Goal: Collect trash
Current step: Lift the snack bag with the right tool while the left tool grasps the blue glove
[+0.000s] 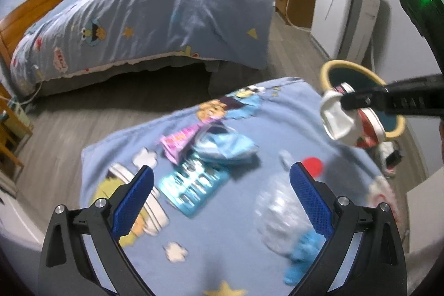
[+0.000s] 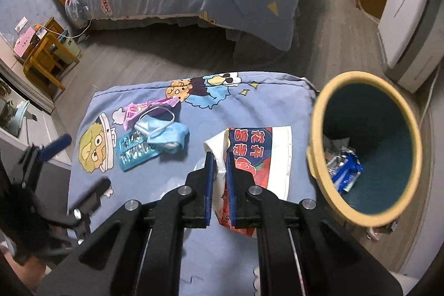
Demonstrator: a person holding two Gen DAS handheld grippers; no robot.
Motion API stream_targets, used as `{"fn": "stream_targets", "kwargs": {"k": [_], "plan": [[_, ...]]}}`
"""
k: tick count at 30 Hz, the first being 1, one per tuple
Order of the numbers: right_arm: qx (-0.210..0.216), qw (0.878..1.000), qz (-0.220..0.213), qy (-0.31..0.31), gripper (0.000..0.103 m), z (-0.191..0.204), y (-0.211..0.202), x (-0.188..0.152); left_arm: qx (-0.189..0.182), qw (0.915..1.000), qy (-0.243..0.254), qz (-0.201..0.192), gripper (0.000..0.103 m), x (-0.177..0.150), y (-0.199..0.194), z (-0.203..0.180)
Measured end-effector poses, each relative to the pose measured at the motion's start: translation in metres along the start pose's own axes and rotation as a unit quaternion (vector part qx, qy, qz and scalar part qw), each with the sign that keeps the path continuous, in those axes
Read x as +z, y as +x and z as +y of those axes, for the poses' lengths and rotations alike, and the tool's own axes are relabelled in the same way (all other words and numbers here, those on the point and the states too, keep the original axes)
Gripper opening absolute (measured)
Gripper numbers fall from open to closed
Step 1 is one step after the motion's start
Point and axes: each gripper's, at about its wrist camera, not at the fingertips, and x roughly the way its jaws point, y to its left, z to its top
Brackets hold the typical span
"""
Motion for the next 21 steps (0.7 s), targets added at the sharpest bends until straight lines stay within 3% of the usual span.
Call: {"fn": "stream_targets", "kwargs": {"k": [4,9,14,16,18,20,21], "plan": [[-0.016,1.0,-0.009,-0.011,0.008,0.005,-0.019,-0.021,-0.019,0.9994,-0.016,0.023,0.098,-0.037,-0.011,-0.024],[-0.011,1.0,-0.009,0.019,0.009,0.003,-0.035,-0.047,-0.02,0.9979,0.041,0.045,0.096,-0.071,-0.011,-0.055],[-0.018,1.0,-0.011,0.012,0.008,0.005,-0.037,-0.052,-0.039,0.9952,0.054,0.072,0.092,-0.091,0.003,-0.065],[-0.022,1.0,-0.008,0.009,0.008,0.003,-0.034,-0.053,-0.057,0.9933,0.052,0.085,0.078,-0.096,0.009,-0.068],[-0.028,1.0,-0.004,0.006,0.008,0.0,-0.029,-0.053,-0.066,0.9908,0.063,0.1,0.072,-0.101,0.016,-0.074],[-0.03,1.0,-0.001,0.008,0.008,-0.004,-0.026,-0.052,-0.059,0.9888,0.083,0.109,0.065,-0.106,0.021,-0.079],[-0.03,0.999,0.0,0.009,0.008,-0.006,-0.024,-0.052,-0.055,0.988,0.09,0.113,0.055,-0.108,0.023,-0.08]]}}
